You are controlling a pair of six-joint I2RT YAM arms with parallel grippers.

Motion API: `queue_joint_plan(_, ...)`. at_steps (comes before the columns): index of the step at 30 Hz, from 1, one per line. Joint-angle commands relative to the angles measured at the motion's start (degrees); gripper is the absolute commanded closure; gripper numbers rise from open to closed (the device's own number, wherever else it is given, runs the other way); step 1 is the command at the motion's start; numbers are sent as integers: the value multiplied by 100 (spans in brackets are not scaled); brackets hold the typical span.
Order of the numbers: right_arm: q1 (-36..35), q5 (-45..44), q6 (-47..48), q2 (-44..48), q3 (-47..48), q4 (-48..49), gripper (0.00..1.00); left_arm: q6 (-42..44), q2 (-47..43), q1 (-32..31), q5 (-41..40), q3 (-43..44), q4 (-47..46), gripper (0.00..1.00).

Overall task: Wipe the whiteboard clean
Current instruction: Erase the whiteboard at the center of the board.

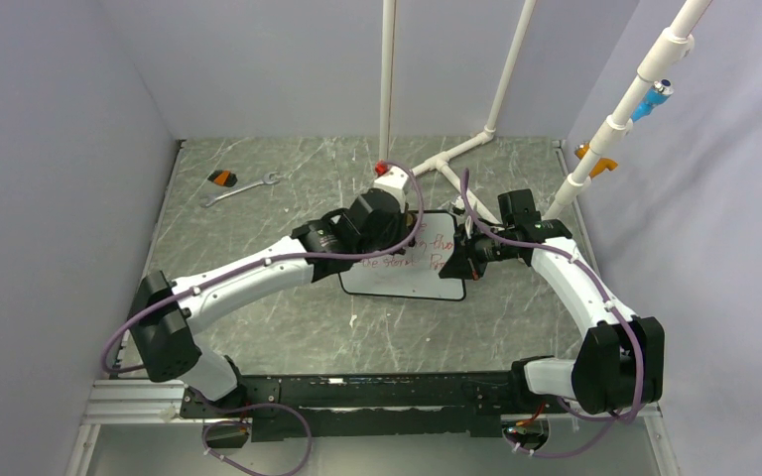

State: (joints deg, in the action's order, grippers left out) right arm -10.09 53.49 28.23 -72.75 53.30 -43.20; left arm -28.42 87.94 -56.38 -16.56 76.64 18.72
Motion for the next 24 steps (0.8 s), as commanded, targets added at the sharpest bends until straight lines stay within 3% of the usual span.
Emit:
queue_joint_plan(1, -107, 152, 392, 79, 49, -108, 100, 53, -312, 553, -188, 96, -345, 100)
queue_joint_plan(7, -106, 144, 387, 53, 49, -107, 100, -118, -320, 347, 294, -15, -541, 100)
queue_joint_plan(13, -105, 135, 390, 13, 49, -101, 100, 8, 155, -258, 294, 574, -472, 100)
queue_joint_plan(18, -92, 126, 376, 61, 43, -92, 100, 45, 394, -226, -248, 833, -122, 100)
queue_joint_plan(24, -99, 126, 387, 85, 41, -94, 100, -108, -59, 237, -522, 176, -87, 100)
